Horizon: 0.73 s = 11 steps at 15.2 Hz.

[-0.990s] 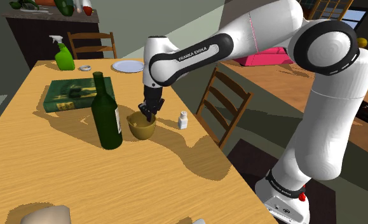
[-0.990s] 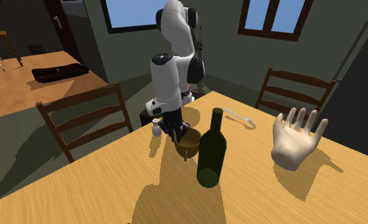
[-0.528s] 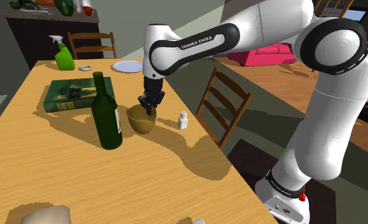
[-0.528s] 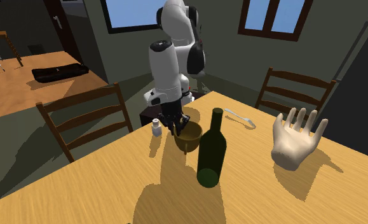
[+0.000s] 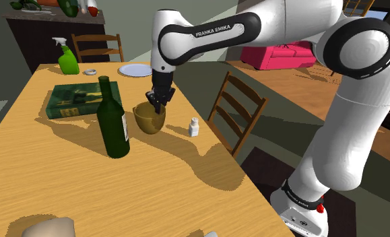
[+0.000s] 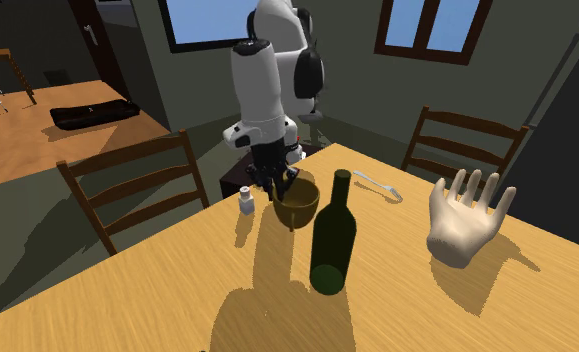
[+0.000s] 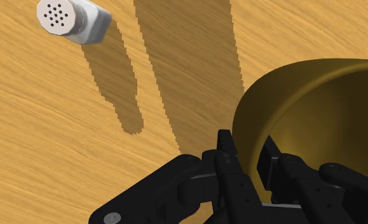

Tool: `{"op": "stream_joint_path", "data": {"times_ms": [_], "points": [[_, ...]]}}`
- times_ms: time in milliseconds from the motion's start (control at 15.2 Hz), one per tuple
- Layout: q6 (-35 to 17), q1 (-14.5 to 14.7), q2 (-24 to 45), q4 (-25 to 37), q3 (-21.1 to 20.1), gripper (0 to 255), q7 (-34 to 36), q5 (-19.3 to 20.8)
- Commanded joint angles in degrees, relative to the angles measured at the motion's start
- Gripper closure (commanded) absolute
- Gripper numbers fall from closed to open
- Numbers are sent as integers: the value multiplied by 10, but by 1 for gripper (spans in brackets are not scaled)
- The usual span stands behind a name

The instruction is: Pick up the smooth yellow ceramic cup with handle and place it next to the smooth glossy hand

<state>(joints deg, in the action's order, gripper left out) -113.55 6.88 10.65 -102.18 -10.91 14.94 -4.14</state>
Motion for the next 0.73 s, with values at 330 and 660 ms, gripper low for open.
{"op": "stream_joint_path", "data": {"times_ms": [330, 660], "points": [[51, 0, -11, 41, 0, 255, 4, -1], [89, 0, -14, 76, -1, 255, 7, 0]]}}
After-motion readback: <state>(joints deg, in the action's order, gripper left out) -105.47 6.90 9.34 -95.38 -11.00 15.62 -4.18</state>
